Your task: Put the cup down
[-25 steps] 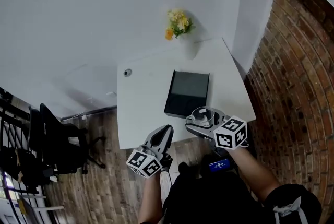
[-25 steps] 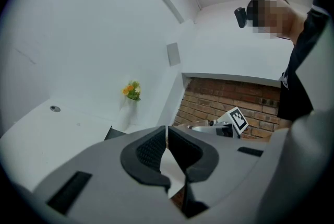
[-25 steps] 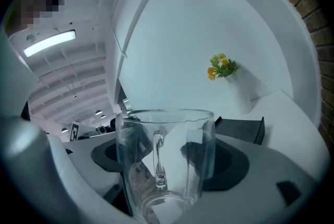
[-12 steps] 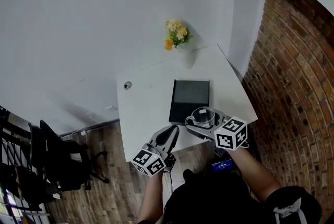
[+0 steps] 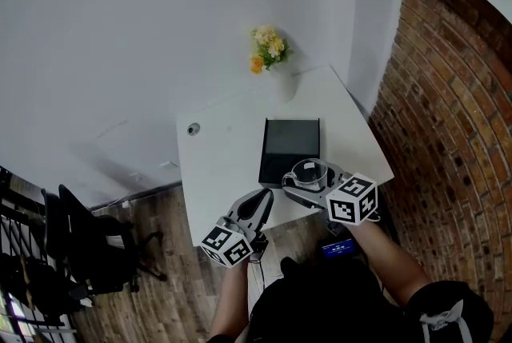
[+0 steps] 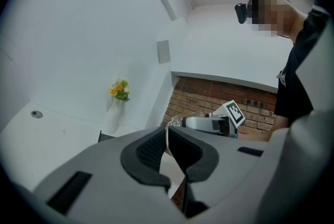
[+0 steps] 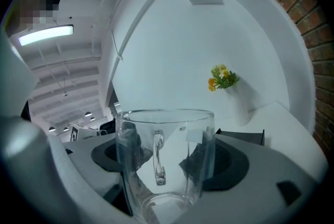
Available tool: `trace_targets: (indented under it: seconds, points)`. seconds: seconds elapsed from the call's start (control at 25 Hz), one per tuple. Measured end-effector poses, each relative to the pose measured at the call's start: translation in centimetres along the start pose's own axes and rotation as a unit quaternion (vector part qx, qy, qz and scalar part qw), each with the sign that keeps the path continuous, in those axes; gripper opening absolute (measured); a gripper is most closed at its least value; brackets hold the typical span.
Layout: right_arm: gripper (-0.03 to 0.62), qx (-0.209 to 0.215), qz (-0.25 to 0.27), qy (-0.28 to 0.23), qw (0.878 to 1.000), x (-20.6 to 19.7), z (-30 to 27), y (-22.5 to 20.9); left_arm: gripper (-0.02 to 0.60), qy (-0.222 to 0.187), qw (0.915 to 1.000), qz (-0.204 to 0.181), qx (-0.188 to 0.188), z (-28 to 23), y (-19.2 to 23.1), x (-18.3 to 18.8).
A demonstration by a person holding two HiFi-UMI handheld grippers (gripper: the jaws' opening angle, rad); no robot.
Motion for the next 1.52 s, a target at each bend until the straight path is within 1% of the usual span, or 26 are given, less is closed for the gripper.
trace_targets:
  seconds: [0.28, 0.8, 1.0, 1.16, 1.32, 1.44, 1.52]
  points:
    - [0.416, 0.003, 0.000, 0.000, 1.000, 0.3, -0.4, 0.1, 0.023, -0.002, 1.0000, -0.005, -0.001, 0.1, -0.1, 0.3]
    - [0.416, -0.004, -0.004, -0.006, 1.000, 0.6, 0.3, -0.4, 0.020, 0.000, 0.9999, -0.007, -0.008, -0.2, -0.8, 0.4]
    - [0.416, -0.011, -0.007, -0.001, 1.000, 0.2, 0.0, -0.8, 0.020, -0.002, 1.0000, -0.004, 0.001, 0.1, -0.5, 0.4]
    - [0.416, -0.039, -0.006, 0.027, 0.999, -1.7, -1.1, -1.2, 0.020, -0.002, 0.9999, 0.001, 0.010, 1.0, 0.0, 0.3]
    - [0.416, -0.079, -0.029, 0.057, 0.995, -4.6, -3.3, -1.6, 0.020, 0.002, 0.9996, 0.008, 0.027, 2.3, 1.2, 0.0]
    - [0.416, -0.116, -0.047, 0.060, 0.990, -6.4, -5.4, -2.3, 0.020, 0.005, 0.9993, 0.014, 0.035, 3.2, 2.3, 0.1]
    - [0.416, -0.145, -0.050, 0.055, 0.987, -7.0, -6.9, -3.1, 0.020, 0.005, 0.9990, 0.018, 0.040, 4.0, 3.0, 0.3]
Point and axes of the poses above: the fingertips, and each gripper's own axes: z backward along the fingers, y to its left, x out of its top, the point moved 4 cm from there along z, backward along the fingers, and after that the axes turned 4 degrees about z, right-handed, at the moved point
